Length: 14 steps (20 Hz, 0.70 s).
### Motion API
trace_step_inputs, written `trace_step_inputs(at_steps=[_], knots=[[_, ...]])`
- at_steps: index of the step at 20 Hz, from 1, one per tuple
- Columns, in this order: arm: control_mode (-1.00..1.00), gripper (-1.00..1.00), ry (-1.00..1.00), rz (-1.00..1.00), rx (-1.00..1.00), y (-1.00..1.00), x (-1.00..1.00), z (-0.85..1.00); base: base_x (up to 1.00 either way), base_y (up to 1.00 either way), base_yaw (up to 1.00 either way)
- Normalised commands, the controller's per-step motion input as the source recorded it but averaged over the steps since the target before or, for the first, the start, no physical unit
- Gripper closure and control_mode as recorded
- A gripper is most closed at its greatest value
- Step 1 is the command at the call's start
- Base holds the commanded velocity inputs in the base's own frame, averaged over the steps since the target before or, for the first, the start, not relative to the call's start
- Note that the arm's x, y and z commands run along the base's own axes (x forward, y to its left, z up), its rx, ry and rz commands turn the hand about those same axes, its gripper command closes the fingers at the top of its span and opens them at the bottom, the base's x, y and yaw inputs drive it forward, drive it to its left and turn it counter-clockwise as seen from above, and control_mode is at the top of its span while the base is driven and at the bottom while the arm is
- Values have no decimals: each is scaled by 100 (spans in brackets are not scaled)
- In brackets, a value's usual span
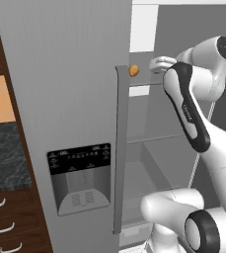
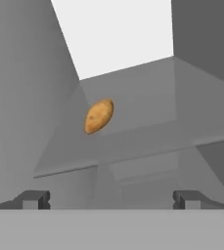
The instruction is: Place one potato and one chicken drumstick in each tupperware on the nearby counter, to pack two identical lunches.
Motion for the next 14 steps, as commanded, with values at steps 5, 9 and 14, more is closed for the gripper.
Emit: trace_step_inputs(at_steps=[5,9,14], knots=[[-100,-100,14,0,16,11,39,-1,0,0,0],[-100,-100,13,0,10,38,43,-6,0,0,0],[-100,-100,6,0,21,3,57,-20,0,0,0]])
